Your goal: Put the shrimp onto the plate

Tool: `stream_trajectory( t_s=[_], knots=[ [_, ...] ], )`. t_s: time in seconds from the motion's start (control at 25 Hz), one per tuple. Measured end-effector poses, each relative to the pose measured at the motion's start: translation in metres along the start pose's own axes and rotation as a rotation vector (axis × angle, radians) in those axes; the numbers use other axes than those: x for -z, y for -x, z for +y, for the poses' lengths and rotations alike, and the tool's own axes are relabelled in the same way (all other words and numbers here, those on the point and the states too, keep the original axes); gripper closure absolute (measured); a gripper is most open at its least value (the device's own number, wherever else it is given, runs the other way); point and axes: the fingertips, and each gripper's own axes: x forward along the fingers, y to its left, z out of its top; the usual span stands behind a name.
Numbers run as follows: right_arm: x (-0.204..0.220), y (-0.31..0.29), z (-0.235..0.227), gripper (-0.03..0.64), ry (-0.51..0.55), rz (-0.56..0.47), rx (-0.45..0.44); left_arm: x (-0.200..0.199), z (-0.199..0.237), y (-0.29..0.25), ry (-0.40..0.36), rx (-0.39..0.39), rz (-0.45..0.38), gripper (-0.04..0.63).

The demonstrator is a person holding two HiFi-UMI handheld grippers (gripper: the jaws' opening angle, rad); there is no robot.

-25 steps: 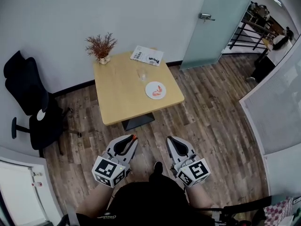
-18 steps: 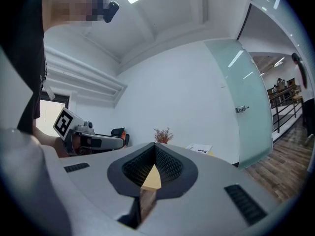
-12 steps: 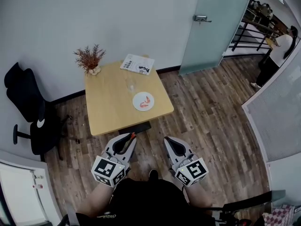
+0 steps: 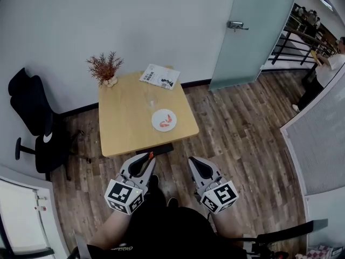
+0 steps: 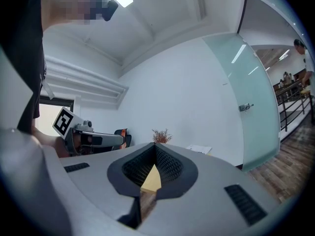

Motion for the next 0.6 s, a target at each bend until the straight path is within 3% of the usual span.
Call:
stream_trajectory(
  t_s=[0.32, 0.6],
  knots=[
    [-0.004, -0.026, -0.018, 0.614, 0.021, 0.011, 0.009, -0.002, 0.030, -0.020, 0.016, -0.009, -0.012, 0.534],
    [-0.009, -0.087, -0.041, 0.614, 0.026, 0.026, 0.007, -0.008, 0.075, -0.059, 0.022, 0.006, -0.006, 0.534]
  ],
)
